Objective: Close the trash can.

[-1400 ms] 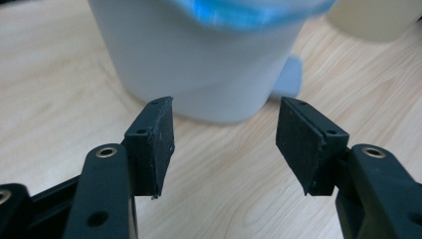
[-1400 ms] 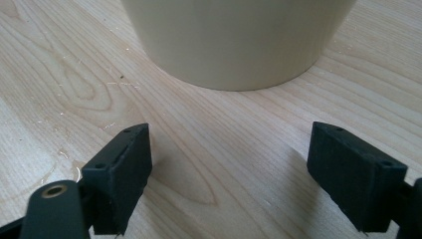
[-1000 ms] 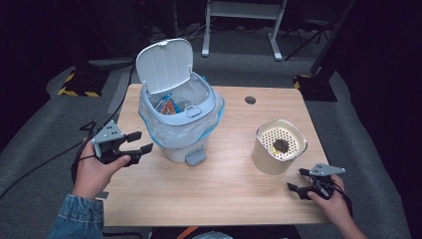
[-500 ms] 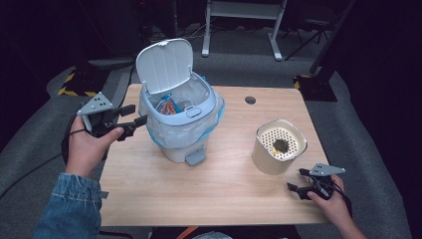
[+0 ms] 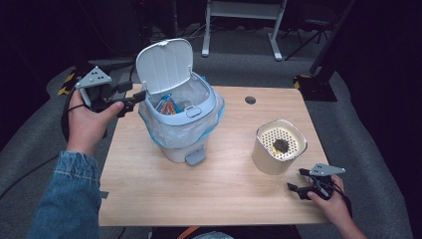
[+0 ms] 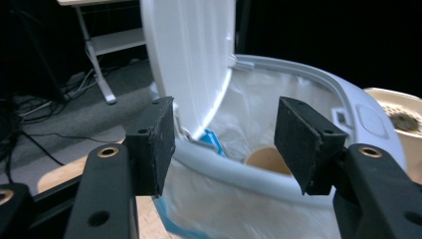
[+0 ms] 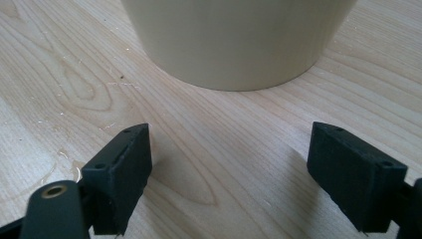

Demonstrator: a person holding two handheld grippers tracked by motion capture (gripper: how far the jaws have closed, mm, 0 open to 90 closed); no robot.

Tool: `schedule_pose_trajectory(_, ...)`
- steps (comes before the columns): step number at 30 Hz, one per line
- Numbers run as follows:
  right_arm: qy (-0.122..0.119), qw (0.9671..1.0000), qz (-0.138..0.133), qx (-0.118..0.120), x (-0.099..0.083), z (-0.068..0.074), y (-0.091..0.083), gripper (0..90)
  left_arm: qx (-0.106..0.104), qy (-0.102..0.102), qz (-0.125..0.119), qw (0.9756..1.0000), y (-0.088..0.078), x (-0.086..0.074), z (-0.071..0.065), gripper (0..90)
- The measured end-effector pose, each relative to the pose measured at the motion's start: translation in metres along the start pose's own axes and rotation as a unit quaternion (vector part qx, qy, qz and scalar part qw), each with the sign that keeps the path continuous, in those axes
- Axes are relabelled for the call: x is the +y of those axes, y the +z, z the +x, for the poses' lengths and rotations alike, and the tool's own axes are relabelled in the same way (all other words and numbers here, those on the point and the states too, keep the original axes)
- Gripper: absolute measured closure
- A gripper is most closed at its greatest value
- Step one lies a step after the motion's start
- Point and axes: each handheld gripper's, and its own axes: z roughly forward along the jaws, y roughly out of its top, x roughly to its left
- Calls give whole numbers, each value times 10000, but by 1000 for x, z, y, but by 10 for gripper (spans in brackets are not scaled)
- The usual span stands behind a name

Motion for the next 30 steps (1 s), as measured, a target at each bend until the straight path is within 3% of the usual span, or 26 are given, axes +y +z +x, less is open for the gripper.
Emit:
schedule_pose_trajectory(4,0,10000,0,0,0,0,0,180,143,-19,-5,9999,9,11,7,411)
schedule_pose_trajectory(11,1,10000,-1,2,0,0,0,180,188,-115,-75,9997,25,23,15,412)
schedule_pose_trajectory(15,0,10000,-1,1,0,0,0,180,66,-88,-131,9999,32,27,11,418)
schedule_pose_trajectory(19,1,10000,-1,2,0,0,0,180,101,0,-86,9999,31,28,8,419)
schedule_pose_trajectory(21,1,10000,-1,2,0,0,0,180,-43,-12,-59,10000,27,29,5,475)
schedule_pose_trajectory(26,-22,10000,0,16,0,0,0,180,-443,104,-15,9990,23,27,-11,462)
schedule_pose_trajectory(27,-22,10000,0,16,0,0,0,180,-443,104,-15,9990,23,27,-11,461)
schedule_pose_trajectory(29,-23,10000,1,16,0,0,0,180,-699,132,-43,9975,21,26,-21,465)
schedule_pose_trajectory(30,-23,10000,1,16,0,0,0,180,-699,132,-43,9975,21,26,-21,467)
